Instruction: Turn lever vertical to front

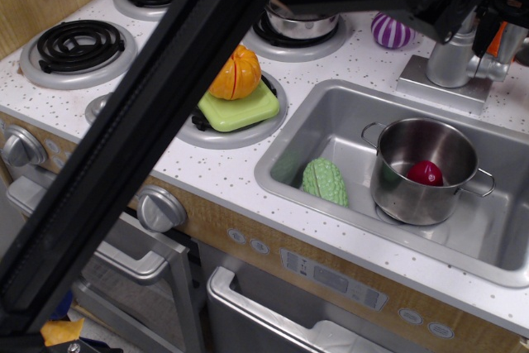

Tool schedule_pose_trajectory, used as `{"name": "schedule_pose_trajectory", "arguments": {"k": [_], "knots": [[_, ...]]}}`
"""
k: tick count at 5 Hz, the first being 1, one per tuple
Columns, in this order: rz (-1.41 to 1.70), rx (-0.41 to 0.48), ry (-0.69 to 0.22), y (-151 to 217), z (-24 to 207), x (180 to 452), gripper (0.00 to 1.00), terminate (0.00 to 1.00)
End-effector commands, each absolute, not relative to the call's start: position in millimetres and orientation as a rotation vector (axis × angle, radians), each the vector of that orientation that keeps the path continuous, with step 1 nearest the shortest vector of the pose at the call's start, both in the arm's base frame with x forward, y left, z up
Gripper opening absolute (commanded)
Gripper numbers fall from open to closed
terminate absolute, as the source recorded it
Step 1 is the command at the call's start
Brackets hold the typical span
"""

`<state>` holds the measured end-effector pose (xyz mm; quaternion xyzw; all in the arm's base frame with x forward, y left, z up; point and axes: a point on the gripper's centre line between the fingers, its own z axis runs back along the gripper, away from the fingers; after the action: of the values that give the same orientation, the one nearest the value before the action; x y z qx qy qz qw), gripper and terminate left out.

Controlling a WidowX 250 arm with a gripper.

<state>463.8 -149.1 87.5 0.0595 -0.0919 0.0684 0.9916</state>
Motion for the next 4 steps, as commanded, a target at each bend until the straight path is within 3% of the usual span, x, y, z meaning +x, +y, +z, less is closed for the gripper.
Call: {"name": "schedule_pose_trajectory", "arguments": {"k": [1,4], "knots": [[0.137,0.119,-0.184,-149,88,464,1.00,0.00],[0.078,0.189,-0.392,-146,114,481,1.00,0.00]]}}
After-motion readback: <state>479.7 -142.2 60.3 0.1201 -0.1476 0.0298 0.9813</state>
